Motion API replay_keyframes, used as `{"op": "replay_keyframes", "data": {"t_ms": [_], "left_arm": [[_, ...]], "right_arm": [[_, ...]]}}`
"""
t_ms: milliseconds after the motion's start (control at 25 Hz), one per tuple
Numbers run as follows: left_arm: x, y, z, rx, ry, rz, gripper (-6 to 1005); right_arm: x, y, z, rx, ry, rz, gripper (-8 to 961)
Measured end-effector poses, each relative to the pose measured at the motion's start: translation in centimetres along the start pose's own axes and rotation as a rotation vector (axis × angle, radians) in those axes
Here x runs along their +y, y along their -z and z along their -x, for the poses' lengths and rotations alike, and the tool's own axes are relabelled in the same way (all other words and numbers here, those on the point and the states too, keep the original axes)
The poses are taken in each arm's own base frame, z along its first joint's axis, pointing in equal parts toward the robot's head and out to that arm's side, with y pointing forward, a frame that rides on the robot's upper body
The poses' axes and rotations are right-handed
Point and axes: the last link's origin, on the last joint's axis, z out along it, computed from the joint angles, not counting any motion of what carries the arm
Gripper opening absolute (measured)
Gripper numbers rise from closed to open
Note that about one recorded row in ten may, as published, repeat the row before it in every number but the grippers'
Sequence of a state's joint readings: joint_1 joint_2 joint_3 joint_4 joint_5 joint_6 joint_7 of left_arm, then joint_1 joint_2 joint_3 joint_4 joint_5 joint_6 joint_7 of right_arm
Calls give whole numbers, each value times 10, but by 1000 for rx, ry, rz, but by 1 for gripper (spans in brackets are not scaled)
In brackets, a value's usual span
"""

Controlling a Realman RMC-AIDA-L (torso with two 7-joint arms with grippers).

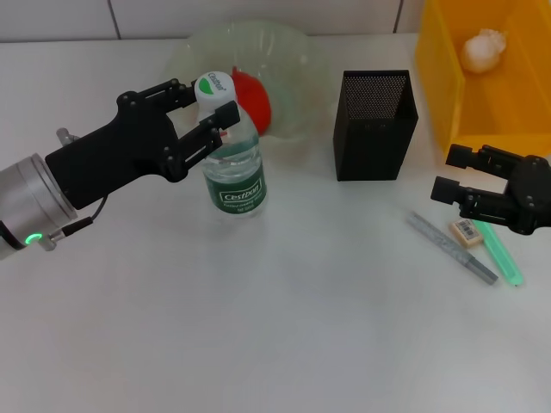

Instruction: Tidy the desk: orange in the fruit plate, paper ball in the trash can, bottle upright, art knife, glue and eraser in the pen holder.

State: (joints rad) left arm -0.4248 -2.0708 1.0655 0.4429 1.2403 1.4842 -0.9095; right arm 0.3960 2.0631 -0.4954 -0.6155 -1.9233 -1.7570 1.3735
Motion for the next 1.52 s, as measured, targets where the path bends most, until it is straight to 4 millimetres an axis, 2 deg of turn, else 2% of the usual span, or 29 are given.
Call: {"op": "replay_keyframes", "data": {"t_ms": [400, 760, 1000, 1120, 1240, 1320, 1360, 1400, 1520], "left_arm": [[-1, -6, 16, -49, 10, -39, 433], [3, -4, 17, -38, 39, -36, 433], [5, -1, 17, -27, 43, -30, 503], [7, 2, 14, -3, 46, -24, 676], [10, 12, 2, 86, 49, -15, 676], [16, 29, -13, 198, 45, 14, 675], [16, 29, -13, 198, 45, 14, 675], [22, 50, -28, 279, 46, 62, 675], [27, 64, -35, 267, 68, 138, 675]], "right_arm": [[2, -3, -4, -9, -1, 9, 799], [4, -2, -6, -9, -7, 16, 799], [4, -3, -5, -7, -4, 21, 799], [4, -3, -5, -8, -4, 21, 799], [4, -3, -4, -14, -2, 23, 798], [4, -4, -2, -25, 2, 28, 798], [4, -4, 0, -31, 4, 30, 798], [3, -4, 3, -35, 9, 31, 798], [1, -5, 6, -34, 12, 34, 798]]}}
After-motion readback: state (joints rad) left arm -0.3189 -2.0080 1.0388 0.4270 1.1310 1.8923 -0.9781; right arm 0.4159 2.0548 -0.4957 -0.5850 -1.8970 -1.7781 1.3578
